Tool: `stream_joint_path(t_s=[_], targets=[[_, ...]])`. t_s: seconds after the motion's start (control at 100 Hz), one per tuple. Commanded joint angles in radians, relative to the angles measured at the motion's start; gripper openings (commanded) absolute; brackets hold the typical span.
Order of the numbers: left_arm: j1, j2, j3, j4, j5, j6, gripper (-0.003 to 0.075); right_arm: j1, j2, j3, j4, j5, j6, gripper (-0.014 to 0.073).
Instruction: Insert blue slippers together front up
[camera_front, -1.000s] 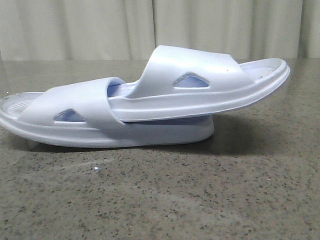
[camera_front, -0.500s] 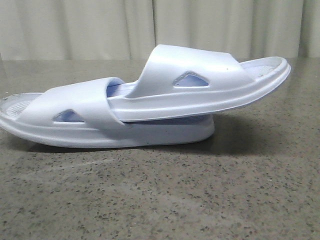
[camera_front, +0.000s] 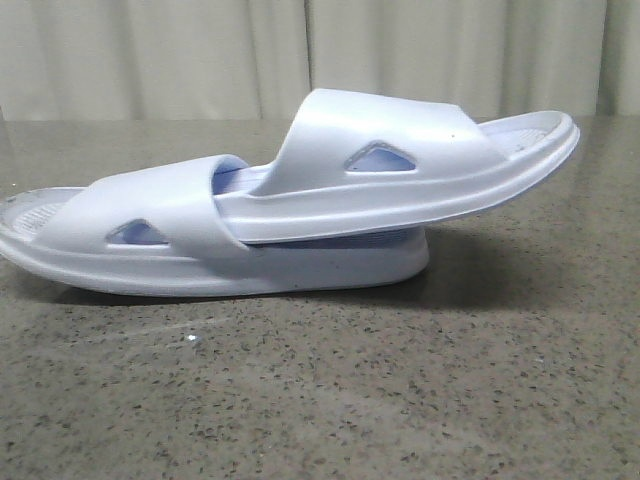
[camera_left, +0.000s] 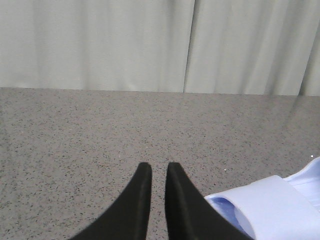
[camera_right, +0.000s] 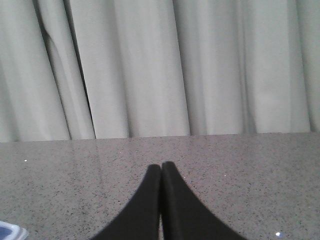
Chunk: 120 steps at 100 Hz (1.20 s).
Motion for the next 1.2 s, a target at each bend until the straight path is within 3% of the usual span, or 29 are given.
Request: stream_joint_path(t_s=[0.0,0.66,0.79,0.86,0.91,1.0,1.19], targets=[[-0.005,0.004,-0.027,-0.025,0.001,0.004,0.0016,-0.001,0.009,-0.027,-0.006,-0.044,-0.011,-0.0107],[-0.005,0.004,-0.012,-0.025,0.001,0.004,0.0016,-0.001,0.009,-0.027,-0.006,-0.044,-0.011,-0.0107],[-0.005,-0.026,-0.001,-0.021,-0.127,0.004,0.0016,-0.001,0.009,-0.027,-0.006,-0.044,-0.011,-0.0107],[-0.005,-0.055,0.003,0.018,-0.138,0.004,0.0016,-0.001,0.009,-0.027,-0.006,-0.044,-0.011,-0.0107],[-0.005,-0.079,0.003,0.125,-0.127,-0.006,0.0016,-0.001,0.009,-0.027,-0.006,-0.044,-0.011,-0.0107],[-0.005,-0.128,0.003,0.403,-0.075,-0.181,0.0016,-0.001,0.009,-0.027,-0.006,-0.044,-0.011,-0.0107],[-0.005,-0.232,0.064,1.095,-0.065,-0.965,0.0016,-0.001,0.009,-0.027,-0.006,-0.044,-0.011,-0.0107]])
